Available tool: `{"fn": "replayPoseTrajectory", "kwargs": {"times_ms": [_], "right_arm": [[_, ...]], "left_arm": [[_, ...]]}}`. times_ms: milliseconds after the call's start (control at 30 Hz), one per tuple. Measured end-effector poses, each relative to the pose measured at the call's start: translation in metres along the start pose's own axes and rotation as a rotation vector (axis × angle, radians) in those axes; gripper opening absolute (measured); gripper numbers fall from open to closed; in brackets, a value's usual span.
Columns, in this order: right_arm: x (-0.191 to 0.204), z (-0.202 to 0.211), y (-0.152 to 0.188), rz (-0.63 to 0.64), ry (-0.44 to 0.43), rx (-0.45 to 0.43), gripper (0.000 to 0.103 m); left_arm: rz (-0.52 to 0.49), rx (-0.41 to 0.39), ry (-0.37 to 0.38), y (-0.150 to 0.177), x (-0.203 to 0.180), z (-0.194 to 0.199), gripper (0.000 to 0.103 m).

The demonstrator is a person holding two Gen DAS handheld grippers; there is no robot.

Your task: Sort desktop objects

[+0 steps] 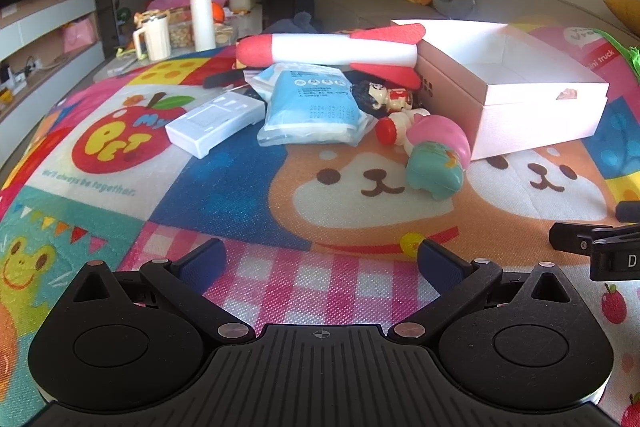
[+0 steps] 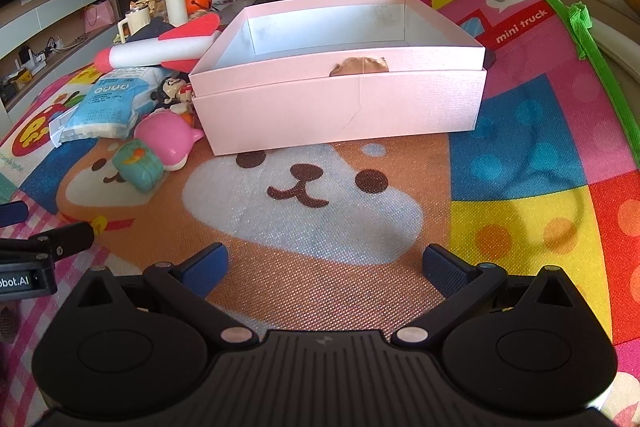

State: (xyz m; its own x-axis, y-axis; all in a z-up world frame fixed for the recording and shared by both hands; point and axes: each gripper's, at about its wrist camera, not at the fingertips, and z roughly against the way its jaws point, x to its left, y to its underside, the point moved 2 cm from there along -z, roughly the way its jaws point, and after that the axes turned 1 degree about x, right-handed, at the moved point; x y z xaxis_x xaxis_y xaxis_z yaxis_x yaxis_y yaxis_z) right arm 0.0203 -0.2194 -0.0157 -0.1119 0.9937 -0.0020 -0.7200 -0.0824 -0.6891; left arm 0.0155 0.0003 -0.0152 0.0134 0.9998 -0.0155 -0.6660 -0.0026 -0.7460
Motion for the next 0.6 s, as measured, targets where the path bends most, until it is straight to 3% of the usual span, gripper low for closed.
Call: {"fn": "replayPoseTrajectory", "kwargs": {"times_ms": [100, 133, 267, 433, 500, 600], "right_arm": [[0.003, 0.001, -0.002, 0.014, -0.013, 0.005, 0.103], [0.007, 0.003, -0.004, 0.035, -0.066, 0.012, 0.103], [0.037, 0.018, -0.014, 0.112, -0.15, -0.116, 0.103], [0.087, 0.023, -0.042, 0.294, -0.127, -0.277, 0.065], [0.096, 0.023, -0.067, 0.293, -0.136, -0.297, 0.063], [0.097, 0.012, -0.121, 0.225, -0.204, -0.239, 0.056]], "left_arm": [[0.009, -0.004, 0.024, -0.001, 0.006, 0.003, 0.103], [0.019, -0.013, 0.027, -0.002, 0.01, 0.005, 0.103], [0.055, -0.104, -0.106, -0.011, 0.04, 0.011, 0.103], [0.147, -0.145, -0.136, -0.024, 0.082, 0.011, 0.103], [0.171, -0.156, -0.11, -0.027, 0.089, 0.009, 0.103], [0.185, -0.172, -0.011, -0.029, 0.084, 0.0, 0.103]]}}
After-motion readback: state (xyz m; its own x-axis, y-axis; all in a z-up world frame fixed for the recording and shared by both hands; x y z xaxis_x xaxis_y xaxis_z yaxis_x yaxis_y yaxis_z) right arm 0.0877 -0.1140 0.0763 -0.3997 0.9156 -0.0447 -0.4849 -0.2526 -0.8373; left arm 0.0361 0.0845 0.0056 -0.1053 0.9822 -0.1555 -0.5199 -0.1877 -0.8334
